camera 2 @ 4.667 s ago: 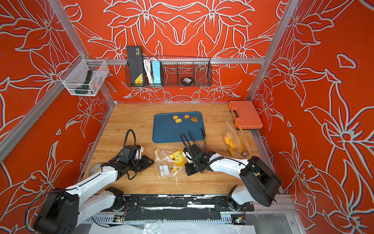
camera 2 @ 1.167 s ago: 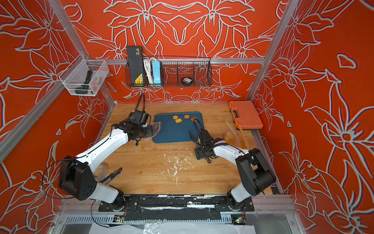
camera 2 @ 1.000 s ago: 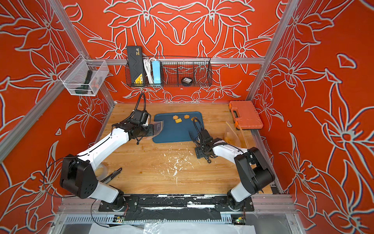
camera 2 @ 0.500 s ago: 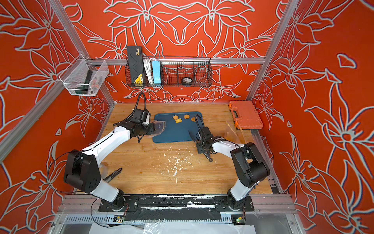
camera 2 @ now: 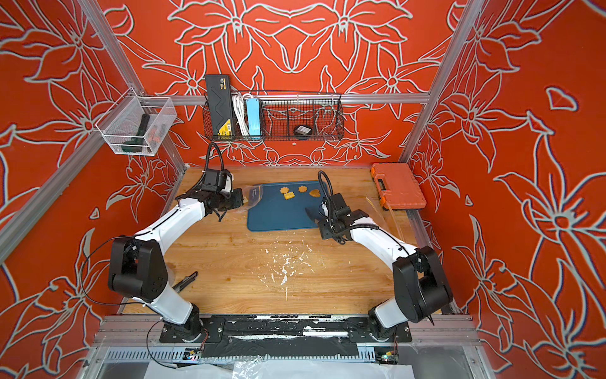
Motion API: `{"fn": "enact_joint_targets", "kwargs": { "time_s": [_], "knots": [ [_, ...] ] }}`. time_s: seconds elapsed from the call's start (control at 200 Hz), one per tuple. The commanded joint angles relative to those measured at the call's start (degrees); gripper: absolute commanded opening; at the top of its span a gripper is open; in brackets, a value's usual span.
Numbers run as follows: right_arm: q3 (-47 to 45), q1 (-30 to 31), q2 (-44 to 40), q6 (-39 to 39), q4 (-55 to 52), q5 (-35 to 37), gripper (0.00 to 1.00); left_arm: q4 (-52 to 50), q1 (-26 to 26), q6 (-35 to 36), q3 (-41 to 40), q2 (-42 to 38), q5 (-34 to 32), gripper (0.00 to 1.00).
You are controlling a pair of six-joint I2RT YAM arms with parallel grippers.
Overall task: Put the cookies into a resealable bag to prevent moisture
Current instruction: Pick up the clamp from the center of the board, then pick up the cookie from the tray.
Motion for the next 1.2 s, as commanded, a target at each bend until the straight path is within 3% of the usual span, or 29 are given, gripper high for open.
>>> {"fn": "enact_joint_targets", "kwargs": {
  "time_s": [0.0,0.305,0.651,0.886,1.026,1.196],
  "knots": [
    [4.2,-0.7,3.1,-1.1,-3.7,0.8,0.61,2.7,0.1,0.6,-2.4,-0.7,2.0,0.0],
    [18.2,-3.2,18.0,0.9,-6.7,-0.4,0.6,6.4,2.3,-1.1,-4.2,-1.3,7.1,0.0],
    [30.2,-3.9,28.0,-0.2,-10.8,1.8,0.59,7.0,3.6,-1.3,-4.6,-0.9,8.5,0.0],
    [33.8,-4.4,31.6,-1.0,-12.5,2.0,0.57,7.2,3.6,-1.2,-4.6,-0.2,9.5,0.0],
    [34.1,-4.5,31.6,-1.8,-12.7,2.1,0.47,7.3,3.7,-1.2,-4.4,0.5,10.6,0.0],
    [31.2,-4.5,28.2,-1.8,-12.2,1.9,0.42,7.4,3.6,-1.0,-4.4,1.0,12.2,0.0]
  ]
}}
